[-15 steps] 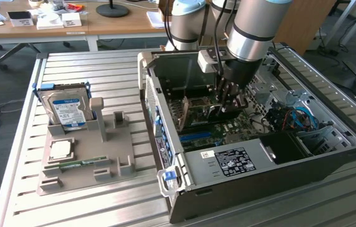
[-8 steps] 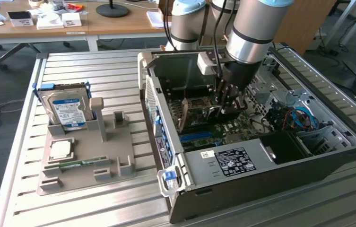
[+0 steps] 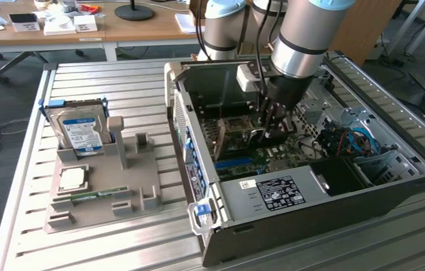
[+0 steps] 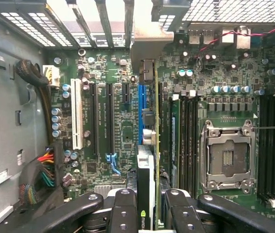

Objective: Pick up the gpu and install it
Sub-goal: 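Insert the gpu into the slot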

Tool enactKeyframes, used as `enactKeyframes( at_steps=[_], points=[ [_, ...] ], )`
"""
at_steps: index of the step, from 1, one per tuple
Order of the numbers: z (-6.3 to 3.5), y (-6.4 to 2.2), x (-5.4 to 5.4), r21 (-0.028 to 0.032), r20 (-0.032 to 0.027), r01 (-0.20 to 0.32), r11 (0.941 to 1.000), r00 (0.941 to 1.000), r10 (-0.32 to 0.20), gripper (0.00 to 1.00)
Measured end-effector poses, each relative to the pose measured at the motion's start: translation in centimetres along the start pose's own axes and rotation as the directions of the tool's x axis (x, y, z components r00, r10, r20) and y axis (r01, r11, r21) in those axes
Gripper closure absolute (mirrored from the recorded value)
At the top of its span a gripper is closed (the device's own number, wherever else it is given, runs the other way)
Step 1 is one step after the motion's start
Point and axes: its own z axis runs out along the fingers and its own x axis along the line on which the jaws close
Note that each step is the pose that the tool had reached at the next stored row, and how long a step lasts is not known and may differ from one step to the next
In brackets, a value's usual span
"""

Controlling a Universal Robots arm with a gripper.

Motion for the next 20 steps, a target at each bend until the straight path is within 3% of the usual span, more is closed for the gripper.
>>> enactKeyframes(
  at_steps=[16, 20],
  points=[
    [0.03, 0.33, 0.27, 0.0000, 0.0000, 0.000, 1.0000, 1.0000, 0.000, 0.73],
    [0.03, 0.75, 0.30, 0.0000, -0.0001, 0.000, 1.0000, 1.0000, 0.000, 0.73]
  ],
)
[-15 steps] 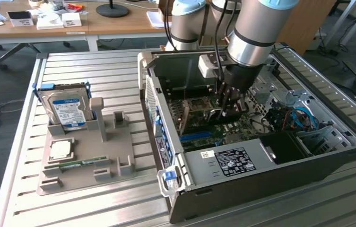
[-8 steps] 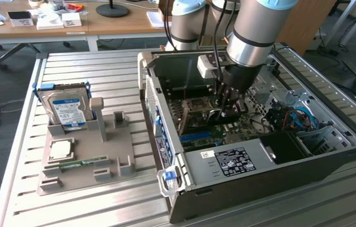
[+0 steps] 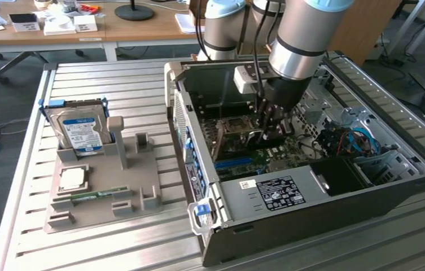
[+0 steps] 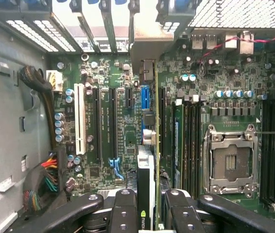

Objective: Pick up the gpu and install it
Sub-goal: 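Insert the gpu into the slot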

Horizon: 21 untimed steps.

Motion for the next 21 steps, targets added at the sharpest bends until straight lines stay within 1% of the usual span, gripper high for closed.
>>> enactKeyframes(
  at_steps=[5, 8, 13, 17, 21],
  points=[
    [0.01, 0.57, 0.0, 0.0003, 0.0001, 0.000, 1.0000, 1.0000, 0.000, 0.73],
    [0.02, 0.62, 0.0, 0.0002, 0.0001, 0.000, 1.0000, 1.0000, 0.000, 0.73],
    [0.04, 0.67, 0.4, 0.0003, 0.0001, 0.000, 1.0000, 1.0000, 0.000, 0.73],
    [0.16, 1.15, 0.4, 0.0003, 0.0002, 0.000, 1.0000, 1.0000, 0.000, 0.73],
    [0.37, 1.34, 0.5, 0.0002, 0.0000, 0.000, 1.0000, 1.0000, 0.000, 0.73]
  ],
)
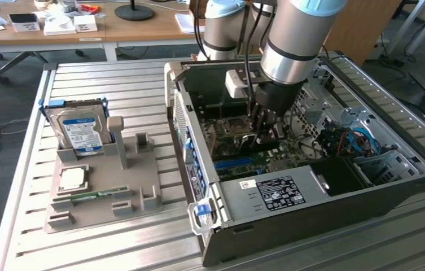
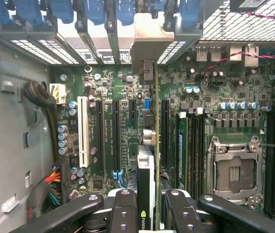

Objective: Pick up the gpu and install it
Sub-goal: 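Insert the gpu into the slot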

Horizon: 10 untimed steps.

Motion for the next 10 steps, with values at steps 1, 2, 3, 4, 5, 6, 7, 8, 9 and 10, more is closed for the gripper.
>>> enactKeyframes(
  at_steps=[1, 2, 3, 4, 5, 6, 7, 8, 9, 10],
  points=[
    [0.10, 0.02, 0.01, 0.0000, 0.0000, 0.000, 1.0000, 1.0000, 0.000, 0.73],
    [0.22, 0.05, 0.02, 0.0000, 0.0001, 0.000, 1.0000, 1.0000, 0.000, 0.73],
    [0.33, 0.08, 0.03, 0.0000, 0.0000, 0.000, 1.0000, 1.0000, 0.000, 0.73],
    [0.46, 0.11, 0.04, 0.0001, 0.0001, 0.000, 1.0000, 1.0000, 0.000, 0.73],
    [0.58, 0.15, 0.04, 0.0000, 0.0001, 0.000, 1.0000, 1.0000, 0.000, 0.73],
    [0.70, 0.18, 0.05, 0.0001, 0.0002, 0.000, 1.0000, 1.0000, 0.000, 0.73],
    [0.84, 0.22, 0.06, 0.0000, 0.0001, 0.000, 1.0000, 1.0000, 0.000, 0.73],
    [0.96, 0.25, 0.07, 0.0000, 0.0001, 0.000, 1.0000, 1.0000, 0.000, 0.73],
    [1.04, 0.27, 0.08, 0.0000, 0.0001, 0.000, 1.0000, 1.0000, 0.000, 0.73],
    [1.05, 0.27, 0.08, 0.0000, -0.0001, 0.000, 1.0000, 1.0000, 0.000, 0.73]
  ],
)
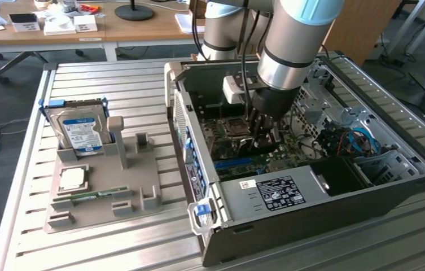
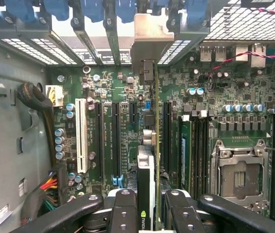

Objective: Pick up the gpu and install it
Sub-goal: 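Insert the gpu into the slot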

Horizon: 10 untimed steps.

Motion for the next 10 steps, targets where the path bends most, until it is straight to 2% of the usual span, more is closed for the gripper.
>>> enactKeyframes(
  at_steps=[4, 10],
  points=[
    [0.03, 0.01, 0.00, 0.0001, 0.0002, 0.000, 1.0000, 1.0000, 0.000, 0.73],
    [0.65, 0.01, 0.03, 0.0000, 0.0002, 0.000, 1.0000, 1.0000, 0.000, 0.73]
  ],
)
